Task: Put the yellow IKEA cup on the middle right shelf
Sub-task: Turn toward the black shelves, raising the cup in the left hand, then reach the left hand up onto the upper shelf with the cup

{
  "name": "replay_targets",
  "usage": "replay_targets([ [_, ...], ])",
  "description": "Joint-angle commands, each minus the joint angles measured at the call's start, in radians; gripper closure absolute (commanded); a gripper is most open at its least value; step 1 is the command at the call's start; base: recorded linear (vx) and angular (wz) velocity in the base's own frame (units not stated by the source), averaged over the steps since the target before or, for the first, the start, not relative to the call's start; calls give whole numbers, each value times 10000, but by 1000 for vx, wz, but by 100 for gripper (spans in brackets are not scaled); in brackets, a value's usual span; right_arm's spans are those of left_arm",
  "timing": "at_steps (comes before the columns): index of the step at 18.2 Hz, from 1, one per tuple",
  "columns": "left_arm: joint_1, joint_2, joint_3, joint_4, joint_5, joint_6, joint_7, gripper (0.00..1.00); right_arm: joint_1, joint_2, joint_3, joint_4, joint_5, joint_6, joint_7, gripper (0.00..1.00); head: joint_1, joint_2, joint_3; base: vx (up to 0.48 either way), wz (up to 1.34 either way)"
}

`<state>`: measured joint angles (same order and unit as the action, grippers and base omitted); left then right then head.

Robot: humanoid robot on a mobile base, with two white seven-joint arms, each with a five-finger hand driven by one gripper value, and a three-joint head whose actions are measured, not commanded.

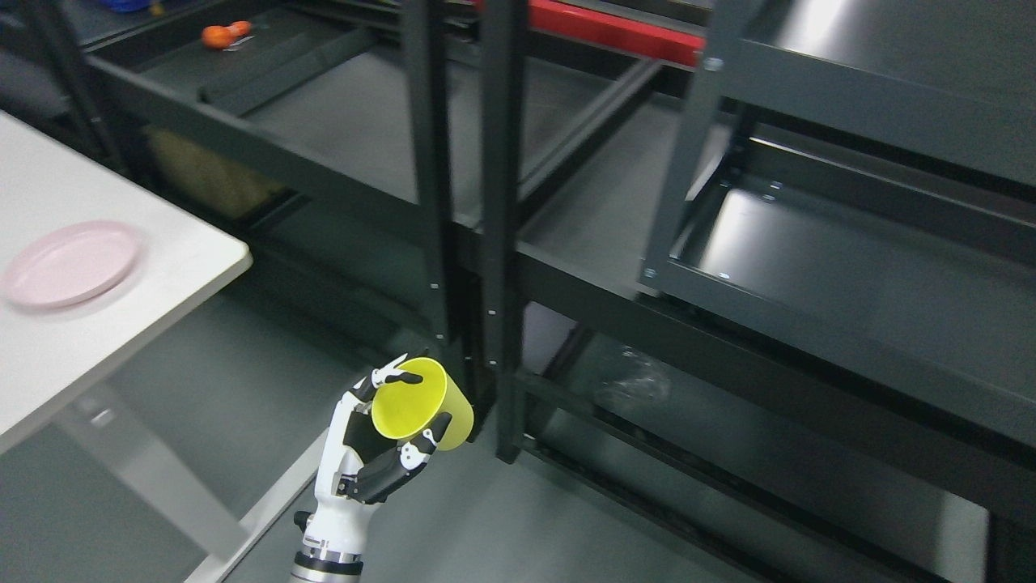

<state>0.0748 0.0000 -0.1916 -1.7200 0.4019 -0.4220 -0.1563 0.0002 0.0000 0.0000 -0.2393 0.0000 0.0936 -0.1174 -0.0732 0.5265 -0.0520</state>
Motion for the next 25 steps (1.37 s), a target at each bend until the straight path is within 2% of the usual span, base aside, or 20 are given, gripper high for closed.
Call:
replay_targets([
  [1, -562, 175, -1703, -42, -15, -136, -2, 98, 136, -175, 169, 0, -245, 0, 8, 1, 0, 0, 0, -122, -1188],
  [7, -3028, 175, -2088, -27, -15, 139, 13, 98, 136, -175, 169, 0, -245, 0, 8, 1, 0, -4, 0, -105, -947],
  [13, -4933, 229, -2225, -363, 16, 232, -17, 98, 136, -175, 169, 0, -245, 0, 8, 1, 0, -7, 0, 10, -287],
  [16, -5593, 536, -3295, -548, 199, 125, -33, 99, 136, -175, 169, 0, -245, 0, 8, 1, 0, -7, 0, 55, 98],
  [20, -7003, 175, -4035, -548, 261, 186, -2, 99, 136, -175, 169, 0, -245, 0, 8, 1, 0, -7, 0, 50, -46],
  [25, -9151, 175, -3898, -548, 368, 1227, 395, 99, 136, -175, 169, 0, -245, 0, 8, 1, 0, -8, 0, 50, -97],
])
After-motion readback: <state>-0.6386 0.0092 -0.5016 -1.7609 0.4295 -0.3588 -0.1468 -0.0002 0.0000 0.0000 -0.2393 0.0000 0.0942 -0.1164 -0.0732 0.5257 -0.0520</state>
